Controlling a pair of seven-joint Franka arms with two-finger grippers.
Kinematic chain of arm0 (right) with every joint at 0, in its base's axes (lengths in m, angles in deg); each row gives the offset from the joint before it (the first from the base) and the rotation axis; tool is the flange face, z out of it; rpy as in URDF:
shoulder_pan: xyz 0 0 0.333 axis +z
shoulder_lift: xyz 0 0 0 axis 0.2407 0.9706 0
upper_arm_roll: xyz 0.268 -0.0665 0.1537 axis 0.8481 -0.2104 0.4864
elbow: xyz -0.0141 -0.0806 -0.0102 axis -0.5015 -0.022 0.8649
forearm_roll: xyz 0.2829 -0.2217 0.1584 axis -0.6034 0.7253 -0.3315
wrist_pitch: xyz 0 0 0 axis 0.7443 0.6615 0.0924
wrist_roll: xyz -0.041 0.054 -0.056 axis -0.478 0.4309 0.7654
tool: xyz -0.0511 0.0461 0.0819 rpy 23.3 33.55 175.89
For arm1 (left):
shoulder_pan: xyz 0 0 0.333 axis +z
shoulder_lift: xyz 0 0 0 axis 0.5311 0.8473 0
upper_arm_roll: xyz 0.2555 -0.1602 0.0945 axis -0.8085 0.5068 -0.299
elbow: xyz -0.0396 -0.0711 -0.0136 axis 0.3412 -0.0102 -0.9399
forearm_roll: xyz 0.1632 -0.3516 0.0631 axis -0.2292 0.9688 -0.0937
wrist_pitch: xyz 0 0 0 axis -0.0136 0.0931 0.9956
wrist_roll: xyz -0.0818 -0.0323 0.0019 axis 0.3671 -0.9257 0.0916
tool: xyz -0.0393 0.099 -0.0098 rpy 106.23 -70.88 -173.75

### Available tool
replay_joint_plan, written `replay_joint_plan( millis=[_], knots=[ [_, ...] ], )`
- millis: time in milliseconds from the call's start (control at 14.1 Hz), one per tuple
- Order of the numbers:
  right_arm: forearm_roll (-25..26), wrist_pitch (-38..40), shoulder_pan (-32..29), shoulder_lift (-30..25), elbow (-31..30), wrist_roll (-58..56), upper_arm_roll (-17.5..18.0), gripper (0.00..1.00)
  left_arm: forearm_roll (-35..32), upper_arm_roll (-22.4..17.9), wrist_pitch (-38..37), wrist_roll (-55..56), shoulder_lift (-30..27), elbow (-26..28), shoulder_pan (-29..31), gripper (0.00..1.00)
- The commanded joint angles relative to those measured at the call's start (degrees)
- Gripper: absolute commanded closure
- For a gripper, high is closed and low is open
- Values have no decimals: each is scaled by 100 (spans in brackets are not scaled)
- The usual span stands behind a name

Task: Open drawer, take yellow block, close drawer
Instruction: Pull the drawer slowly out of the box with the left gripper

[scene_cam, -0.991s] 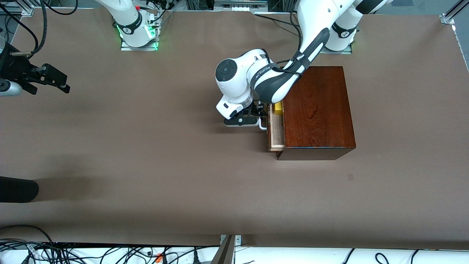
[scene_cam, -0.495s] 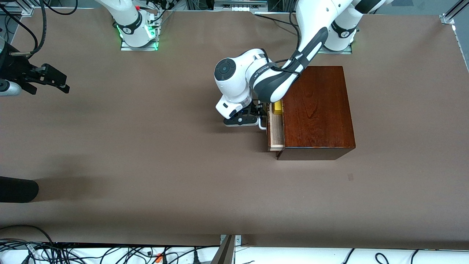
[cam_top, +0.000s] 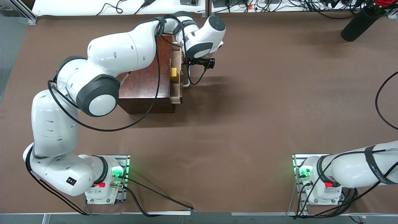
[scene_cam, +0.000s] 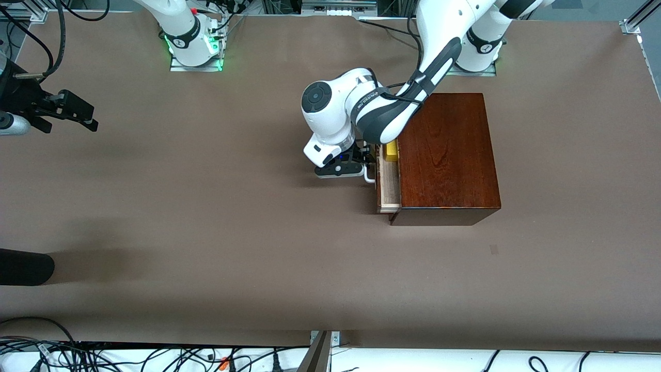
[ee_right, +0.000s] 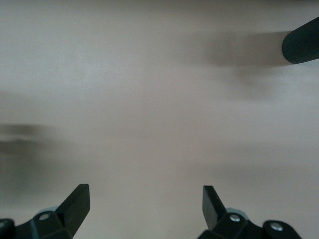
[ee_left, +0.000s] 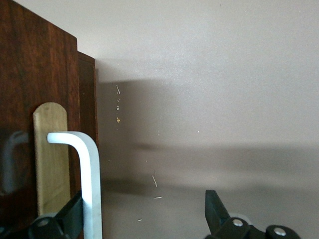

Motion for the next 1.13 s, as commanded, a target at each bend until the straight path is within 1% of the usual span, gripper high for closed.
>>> replay_joint_plan(
  millis=[0, 283, 637, 1061],
  knots=[
    [-33, 21, -44, 29, 91, -16, 15, 0, 469, 252, 44, 240, -7, -89, -297, 0],
    [-24, 30, -27, 29, 100, 19, 33, 0, 486, 261, -37, 249, 2, -89, -324, 0],
    [-24, 30, -27, 29, 100, 19, 33, 0, 495, 261, 77, 249, 81, -98, -341, 0],
    [-24, 30, -27, 29, 100, 19, 32, 0, 671, 252, 613, 310, 239, -107, -429, 0]
  ],
)
